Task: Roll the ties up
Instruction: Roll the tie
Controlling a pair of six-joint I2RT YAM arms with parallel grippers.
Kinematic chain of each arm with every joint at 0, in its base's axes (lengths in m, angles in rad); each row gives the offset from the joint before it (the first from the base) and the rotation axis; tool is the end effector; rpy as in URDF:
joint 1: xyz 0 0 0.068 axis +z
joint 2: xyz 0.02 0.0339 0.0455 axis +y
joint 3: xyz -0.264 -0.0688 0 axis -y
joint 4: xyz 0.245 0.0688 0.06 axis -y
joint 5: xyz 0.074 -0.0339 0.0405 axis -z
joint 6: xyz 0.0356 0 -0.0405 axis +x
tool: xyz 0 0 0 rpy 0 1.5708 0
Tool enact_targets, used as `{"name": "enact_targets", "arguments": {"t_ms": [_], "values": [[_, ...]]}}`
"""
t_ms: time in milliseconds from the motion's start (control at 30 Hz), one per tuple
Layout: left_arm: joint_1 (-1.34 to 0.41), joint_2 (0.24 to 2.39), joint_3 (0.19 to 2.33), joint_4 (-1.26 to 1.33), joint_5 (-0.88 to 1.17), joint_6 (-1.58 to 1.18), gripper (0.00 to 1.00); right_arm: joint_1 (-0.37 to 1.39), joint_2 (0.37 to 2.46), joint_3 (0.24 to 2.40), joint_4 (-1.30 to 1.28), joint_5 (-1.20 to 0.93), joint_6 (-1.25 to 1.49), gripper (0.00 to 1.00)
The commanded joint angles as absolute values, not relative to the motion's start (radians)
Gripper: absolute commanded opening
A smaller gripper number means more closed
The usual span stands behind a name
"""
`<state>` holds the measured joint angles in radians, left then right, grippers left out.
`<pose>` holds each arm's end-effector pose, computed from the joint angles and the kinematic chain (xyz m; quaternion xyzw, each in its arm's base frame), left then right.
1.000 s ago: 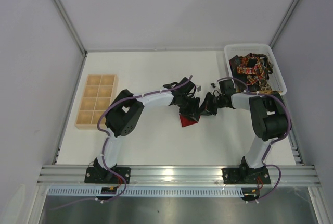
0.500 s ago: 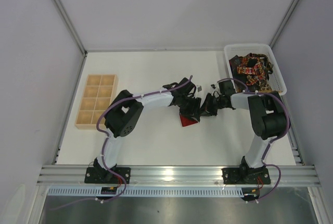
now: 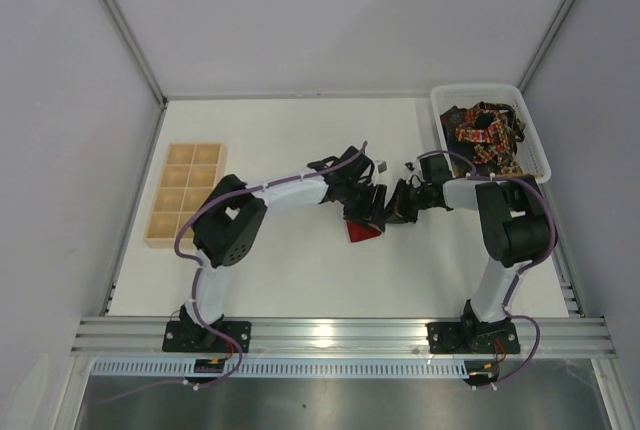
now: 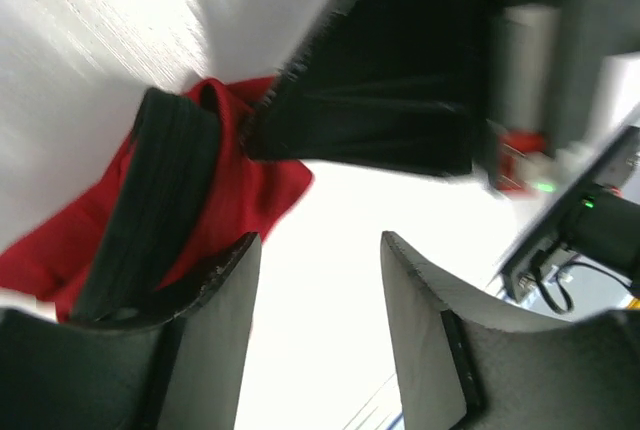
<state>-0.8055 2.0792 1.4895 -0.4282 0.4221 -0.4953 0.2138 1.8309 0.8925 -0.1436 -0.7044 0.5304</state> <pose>0.2953 -0.3284 0.1671 0.2018 0.9206 -0.3220 0.0904 0.3162 0.0922 0.1172 0.0611 0.9125 0.3944 0.0899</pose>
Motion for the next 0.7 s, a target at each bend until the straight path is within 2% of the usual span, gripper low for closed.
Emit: {"name": "enact_targets", "arguments": {"t_ms": [0,167,200,367,667], "values": [[-0.804,1.939,1.483,-0.405,0.431,-0.479,0.57,0.21,1.85,0.897,-0.138,-0.667,0.508,0.0],[-0.799,1.832,1.445,-0.417,0.375,-0.495,0.61,0.21,1.85,0.902,-0.147,-0.664,0.499,0.0],[-0.793,1.812,1.412,-0.42,0.362,-0.5,0.65,0.21,1.85,0.903,-0.15,-0.663,0.499,0.0],[-0.735,1.666,1.254,-0.378,0.339,-0.584,0.66,0.21,1.852,0.908,-0.153,-0.658,0.491,0.0],[-0.657,1.652,1.016,-0.2,0.434,-0.713,0.7,0.21,1.848,0.913,-0.153,-0.661,0.494,0.0]]}}
